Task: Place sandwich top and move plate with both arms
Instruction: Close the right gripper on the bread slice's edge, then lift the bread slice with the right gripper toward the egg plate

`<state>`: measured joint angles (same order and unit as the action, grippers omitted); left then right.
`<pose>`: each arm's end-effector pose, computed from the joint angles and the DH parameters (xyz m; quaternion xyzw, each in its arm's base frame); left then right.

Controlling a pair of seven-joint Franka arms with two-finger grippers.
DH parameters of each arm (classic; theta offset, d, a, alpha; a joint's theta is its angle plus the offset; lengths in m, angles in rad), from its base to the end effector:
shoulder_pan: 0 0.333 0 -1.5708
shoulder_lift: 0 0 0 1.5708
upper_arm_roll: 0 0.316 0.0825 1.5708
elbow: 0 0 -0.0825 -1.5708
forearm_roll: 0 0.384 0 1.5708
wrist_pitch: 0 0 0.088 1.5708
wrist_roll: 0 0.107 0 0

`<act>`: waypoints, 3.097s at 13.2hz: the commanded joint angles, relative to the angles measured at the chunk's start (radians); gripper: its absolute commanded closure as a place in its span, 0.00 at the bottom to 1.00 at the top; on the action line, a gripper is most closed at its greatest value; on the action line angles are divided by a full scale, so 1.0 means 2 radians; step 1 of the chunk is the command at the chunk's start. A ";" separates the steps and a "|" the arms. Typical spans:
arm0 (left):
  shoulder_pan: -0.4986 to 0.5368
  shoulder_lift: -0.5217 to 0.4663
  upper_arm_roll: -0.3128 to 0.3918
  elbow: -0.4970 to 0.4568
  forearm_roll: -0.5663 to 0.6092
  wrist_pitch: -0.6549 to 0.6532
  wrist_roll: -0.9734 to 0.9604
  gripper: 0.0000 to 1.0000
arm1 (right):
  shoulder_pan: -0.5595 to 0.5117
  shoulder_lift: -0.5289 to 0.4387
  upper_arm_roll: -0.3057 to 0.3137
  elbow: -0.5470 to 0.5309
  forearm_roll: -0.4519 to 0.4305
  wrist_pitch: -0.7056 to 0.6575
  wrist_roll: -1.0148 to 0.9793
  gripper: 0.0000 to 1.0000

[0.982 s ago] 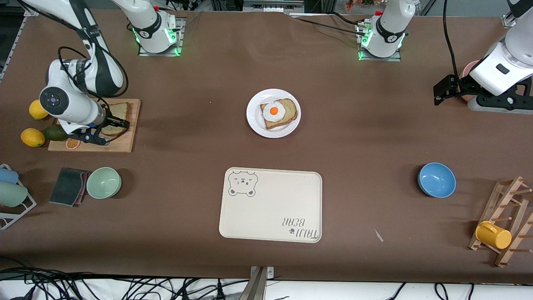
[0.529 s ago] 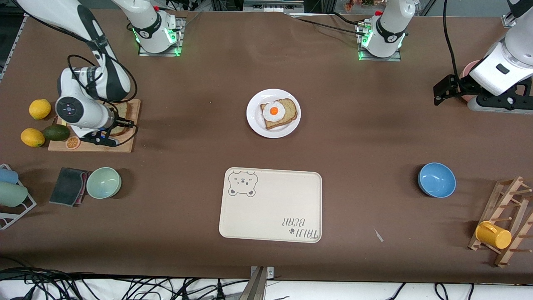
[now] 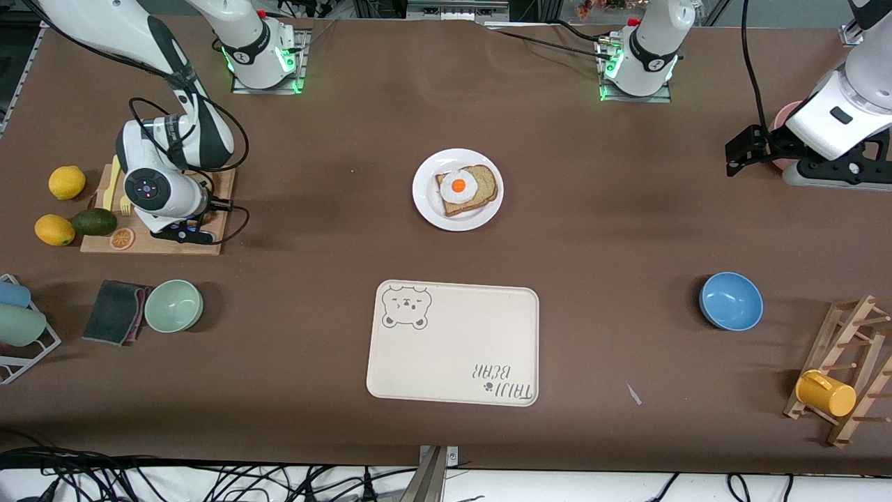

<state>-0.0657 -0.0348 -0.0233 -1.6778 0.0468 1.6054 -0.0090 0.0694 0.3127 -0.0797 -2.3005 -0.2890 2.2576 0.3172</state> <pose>0.5426 -0.0437 0.5961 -0.9987 0.0412 0.0176 0.0247 0.4868 -0.0144 0.1886 0.9774 -0.0508 -0.1575 0.1314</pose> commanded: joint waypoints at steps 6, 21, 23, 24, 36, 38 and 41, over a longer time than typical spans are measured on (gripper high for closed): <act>-0.001 -0.002 0.002 0.002 -0.010 -0.006 -0.002 0.00 | -0.002 0.006 -0.002 -0.006 -0.016 -0.010 0.009 0.84; -0.001 -0.002 0.002 0.002 -0.009 -0.006 -0.002 0.00 | 0.001 -0.034 0.146 0.188 0.062 -0.317 0.021 1.00; -0.001 -0.002 0.002 0.002 -0.010 -0.006 -0.002 0.00 | 0.004 -0.026 0.173 0.230 0.117 -0.319 0.067 1.00; -0.001 -0.002 0.002 0.002 -0.009 -0.006 -0.002 0.00 | 0.017 -0.012 0.173 0.250 0.148 -0.319 0.115 1.00; -0.001 -0.002 0.002 0.002 -0.009 -0.006 -0.002 0.00 | 0.077 0.084 0.175 0.341 0.414 -0.195 0.519 1.00; -0.001 -0.002 0.002 0.002 -0.009 -0.006 -0.002 0.00 | 0.104 0.096 0.174 0.349 0.431 -0.172 0.574 1.00; -0.001 -0.002 0.002 0.002 -0.010 -0.006 -0.002 0.00 | 0.166 0.120 0.173 0.370 0.427 -0.153 0.688 1.00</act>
<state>-0.0657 -0.0346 -0.0233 -1.6778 0.0468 1.6051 -0.0090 0.3227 0.5052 0.2715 -1.6216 0.5587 1.9260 1.5455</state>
